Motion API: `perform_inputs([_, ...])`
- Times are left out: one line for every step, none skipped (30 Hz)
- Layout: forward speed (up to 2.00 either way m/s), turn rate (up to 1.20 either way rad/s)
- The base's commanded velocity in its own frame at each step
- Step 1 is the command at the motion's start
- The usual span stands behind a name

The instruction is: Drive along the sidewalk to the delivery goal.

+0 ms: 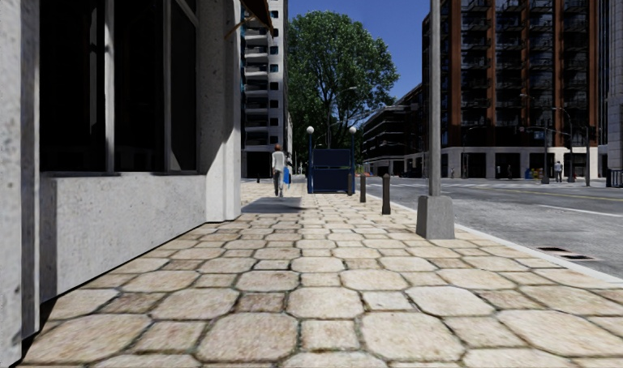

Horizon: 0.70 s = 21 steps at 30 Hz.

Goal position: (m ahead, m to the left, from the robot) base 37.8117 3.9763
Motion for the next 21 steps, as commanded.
perform_inputs([2.0, 0.0])
perform_inputs([2.0, 0.0])
perform_inputs([2.0, 0.0])
perform_inputs([2.0, 0.0])
perform_inputs([2.0, 0.0])
perform_inputs([2.0, 0.0])
perform_inputs([2.0, 0.0])
perform_inputs([2.0, 0.0])
perform_inputs([2.0, 0.0])
perform_inputs([2.0, 0.0])
perform_inputs([2.0, 0.0])
perform_inputs([2.0, 0.0])
perform_inputs([2.0, 0.0])
perform_inputs([2.0, 0.0])
perform_inputs([2.0, 0.0])
perform_inputs([2.0, 0.0])
perform_inputs([2.0, 0.0])
perform_inputs([2.0, 0.0])
perform_inputs([2.0, 0.0])
perform_inputs([2.0, 0.0])
perform_inputs([2.0, 0.0])
